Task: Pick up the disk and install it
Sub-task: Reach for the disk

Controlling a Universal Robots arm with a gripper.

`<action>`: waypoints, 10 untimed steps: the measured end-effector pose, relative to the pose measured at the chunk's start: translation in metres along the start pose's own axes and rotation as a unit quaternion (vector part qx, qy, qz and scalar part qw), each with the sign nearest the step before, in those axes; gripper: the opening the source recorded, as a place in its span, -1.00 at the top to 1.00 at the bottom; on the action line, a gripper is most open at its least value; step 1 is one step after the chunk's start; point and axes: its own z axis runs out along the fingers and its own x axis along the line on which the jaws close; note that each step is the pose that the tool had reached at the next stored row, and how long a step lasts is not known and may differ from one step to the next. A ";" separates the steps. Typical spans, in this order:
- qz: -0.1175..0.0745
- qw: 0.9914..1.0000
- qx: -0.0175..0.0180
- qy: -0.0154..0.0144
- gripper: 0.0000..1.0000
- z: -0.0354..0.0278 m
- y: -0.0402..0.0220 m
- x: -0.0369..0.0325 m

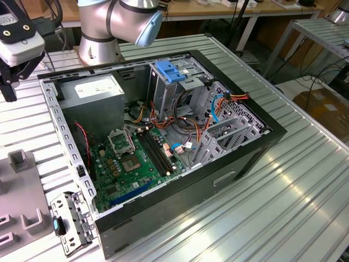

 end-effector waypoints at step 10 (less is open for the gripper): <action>0.000 1.000 0.000 0.003 0.79 0.0011 -0.0012 0.0158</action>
